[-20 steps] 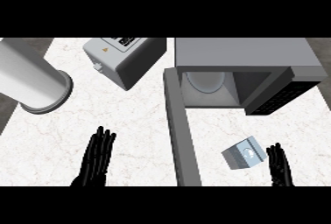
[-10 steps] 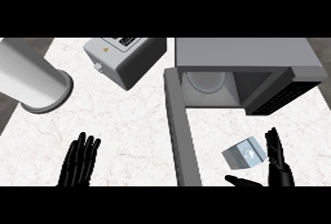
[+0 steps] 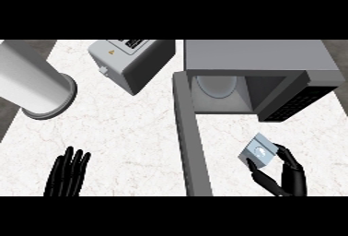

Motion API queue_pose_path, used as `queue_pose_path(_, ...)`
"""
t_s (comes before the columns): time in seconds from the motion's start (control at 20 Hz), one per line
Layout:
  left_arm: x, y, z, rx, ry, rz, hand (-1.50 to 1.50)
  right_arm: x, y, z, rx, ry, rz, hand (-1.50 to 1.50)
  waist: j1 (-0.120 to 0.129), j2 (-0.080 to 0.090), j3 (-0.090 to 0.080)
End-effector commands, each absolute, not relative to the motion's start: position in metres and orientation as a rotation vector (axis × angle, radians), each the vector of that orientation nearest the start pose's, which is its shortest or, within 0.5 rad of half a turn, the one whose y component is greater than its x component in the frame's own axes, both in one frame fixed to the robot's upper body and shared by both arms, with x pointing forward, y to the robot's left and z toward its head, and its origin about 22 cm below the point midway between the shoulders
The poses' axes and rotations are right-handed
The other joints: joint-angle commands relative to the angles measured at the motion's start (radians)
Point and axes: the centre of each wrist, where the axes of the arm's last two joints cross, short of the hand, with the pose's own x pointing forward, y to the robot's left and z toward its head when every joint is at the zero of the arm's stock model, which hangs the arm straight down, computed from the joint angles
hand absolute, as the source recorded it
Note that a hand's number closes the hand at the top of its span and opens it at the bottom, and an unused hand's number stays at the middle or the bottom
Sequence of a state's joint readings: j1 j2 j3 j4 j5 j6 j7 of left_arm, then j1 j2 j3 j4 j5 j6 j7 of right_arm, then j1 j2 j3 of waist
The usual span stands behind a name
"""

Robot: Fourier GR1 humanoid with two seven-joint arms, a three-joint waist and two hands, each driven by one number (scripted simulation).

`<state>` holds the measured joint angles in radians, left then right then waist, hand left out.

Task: Pick up the milk, place it into the microwave and close the microwave

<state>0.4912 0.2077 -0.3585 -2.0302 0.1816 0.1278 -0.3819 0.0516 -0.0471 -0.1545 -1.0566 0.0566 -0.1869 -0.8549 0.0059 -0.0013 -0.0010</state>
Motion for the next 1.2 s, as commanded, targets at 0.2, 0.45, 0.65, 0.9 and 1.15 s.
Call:
queue_pose_path(0.2,0.118,0.244,0.031,-0.145,-1.891,0.042,-1.50,0.201,-0.292,-0.149,-0.490,-1.756,0.075,1.50,0.004,0.002,0.001)
queue_pose_path(0.45,0.103,0.234,0.021,-0.151,-1.887,0.032,-1.50,0.230,-0.293,-0.144,-0.506,-1.766,0.229,1.50,0.011,0.002,0.002)
queue_pose_path(0.65,0.118,0.243,0.033,-0.168,-1.898,0.044,-1.50,0.273,-0.293,-0.132,-0.436,-1.830,0.233,1.50,0.024,0.007,0.004)
queue_pose_path(0.9,0.111,0.257,0.023,-0.137,-1.894,0.057,-1.50,0.271,-0.278,-0.138,-0.233,-1.911,0.144,1.50,0.016,0.004,0.002)
queue_pose_path(1.15,0.104,0.263,0.031,-0.144,-1.887,0.050,-1.50,0.281,-0.233,-0.136,-0.136,-1.932,0.123,1.50,0.007,0.001,0.001)
